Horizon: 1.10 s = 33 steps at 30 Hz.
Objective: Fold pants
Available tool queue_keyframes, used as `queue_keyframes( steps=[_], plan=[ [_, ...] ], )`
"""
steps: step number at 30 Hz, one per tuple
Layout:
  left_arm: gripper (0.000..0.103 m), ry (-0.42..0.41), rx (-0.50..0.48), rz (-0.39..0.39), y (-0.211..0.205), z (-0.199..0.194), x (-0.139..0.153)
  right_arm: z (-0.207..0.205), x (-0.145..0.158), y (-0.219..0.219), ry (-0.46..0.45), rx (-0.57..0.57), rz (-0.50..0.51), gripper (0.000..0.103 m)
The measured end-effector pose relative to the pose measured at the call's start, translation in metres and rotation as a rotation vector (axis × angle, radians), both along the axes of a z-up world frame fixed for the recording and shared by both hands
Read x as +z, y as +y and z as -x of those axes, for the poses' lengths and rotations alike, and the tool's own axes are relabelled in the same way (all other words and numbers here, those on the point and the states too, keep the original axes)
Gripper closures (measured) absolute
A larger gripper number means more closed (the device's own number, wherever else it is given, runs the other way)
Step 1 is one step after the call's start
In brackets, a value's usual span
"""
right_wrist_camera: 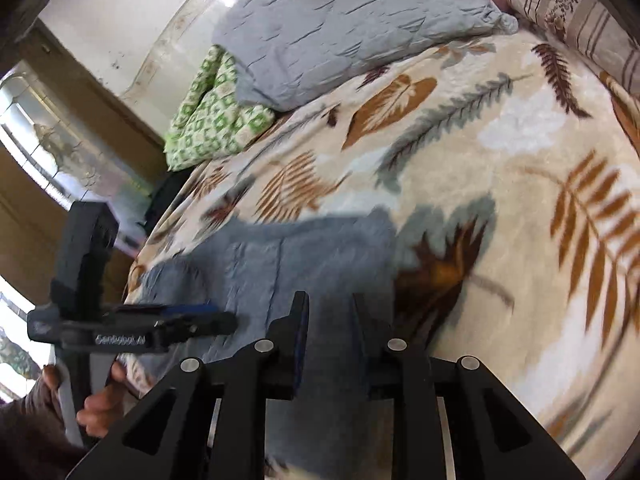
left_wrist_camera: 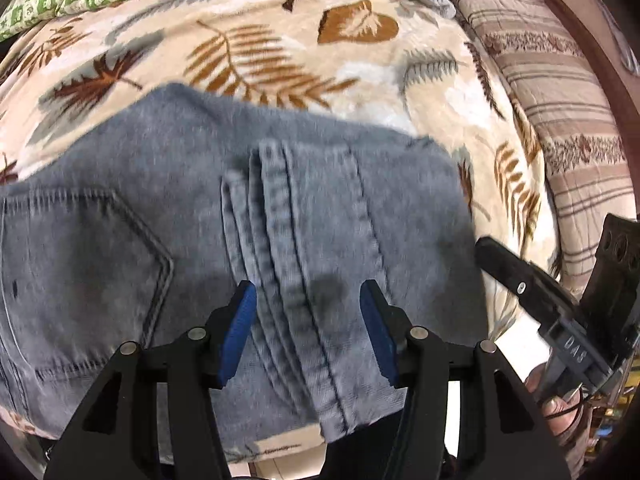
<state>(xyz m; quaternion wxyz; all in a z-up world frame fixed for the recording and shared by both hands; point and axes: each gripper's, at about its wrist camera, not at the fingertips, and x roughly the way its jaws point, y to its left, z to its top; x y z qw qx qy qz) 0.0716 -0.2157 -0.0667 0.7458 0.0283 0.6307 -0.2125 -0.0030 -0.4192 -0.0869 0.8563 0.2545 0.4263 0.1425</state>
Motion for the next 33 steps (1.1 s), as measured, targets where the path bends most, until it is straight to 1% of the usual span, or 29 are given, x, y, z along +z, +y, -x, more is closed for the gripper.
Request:
queue_keyframes(
  steps=[2, 3, 4, 5, 7, 8, 9, 10, 12, 14, 16, 17, 18, 22, 25, 27, 29, 33],
  plan=[
    [0.050, 0.014, 0.002, -0.027, -0.001, 0.004, -0.010, 0.006, -0.015, 0.006, 0.036, 0.004, 0.009, 0.080],
    [0.050, 0.006, 0.004, -0.040, -0.002, 0.006, -0.014, 0.007, -0.024, 0.008, 0.062, 0.001, 0.010, 0.080],
    [0.049, -0.011, 0.001, -0.049, -0.002, 0.010, -0.013, 0.010, -0.029, 0.008, 0.063, -0.010, 0.009, 0.082],
    [0.049, -0.020, -0.002, -0.054, -0.002, 0.012, -0.012, 0.011, -0.030, 0.007, 0.052, -0.021, 0.002, 0.082],
    [0.049, -0.017, 0.000, -0.057, -0.002, 0.014, -0.009, 0.012, -0.023, 0.007, 0.061, -0.039, 0.007, 0.081],
    [0.049, -0.009, 0.005, -0.045, 0.000, 0.015, -0.007, 0.014, -0.019, 0.009, 0.054, -0.041, 0.013, 0.078],
    [0.049, -0.006, 0.009, -0.036, 0.002, 0.015, -0.005, 0.015, -0.013, 0.011, 0.047, -0.039, 0.024, 0.071],
    [0.049, -0.011, 0.016, -0.028, 0.007, 0.017, -0.001, 0.017, -0.007, 0.013, 0.040, -0.035, 0.038, 0.062],
    [0.049, -0.024, 0.023, -0.025, 0.014, 0.020, 0.005, 0.021, 0.004, 0.020, 0.020, -0.031, 0.065, 0.053],
    [0.049, -0.032, 0.035, -0.019, 0.024, 0.022, 0.012, 0.022, 0.013, 0.029, 0.008, -0.026, 0.088, 0.050],
    [0.048, -0.025, 0.051, -0.012, 0.036, 0.024, 0.017, 0.022, 0.021, 0.044, -0.002, -0.011, 0.119, 0.042],
    [0.047, -0.017, 0.057, -0.007, 0.044, 0.024, 0.020, 0.022, 0.024, 0.052, -0.005, -0.001, 0.137, 0.040],
    [0.046, -0.010, 0.067, 0.000, 0.053, 0.022, 0.022, 0.020, 0.026, 0.062, -0.005, 0.012, 0.152, 0.035],
    [0.041, -0.001, 0.154, 0.058, 0.114, 0.007, 0.039, 0.014, 0.033, 0.114, -0.005, 0.103, 0.225, 0.028],
    [0.037, 0.012, 0.211, 0.104, 0.168, -0.008, 0.048, 0.009, 0.039, 0.168, -0.022, 0.196, 0.316, 0.025],
    [0.034, 0.027, 0.254, 0.133, 0.213, -0.021, 0.052, 0.007, 0.043, 0.210, -0.048, 0.270, 0.383, 0.023],
    [0.034, 0.059, 0.294, 0.162, 0.255, -0.039, 0.050, 0.005, 0.046, 0.245, -0.081, 0.333, 0.433, 0.022],
    [0.034, 0.141, 0.328, 0.204, 0.316, -0.067, 0.034, 0.005, 0.045, 0.331, -0.164, 0.478, 0.538, 0.019]
  ],
)
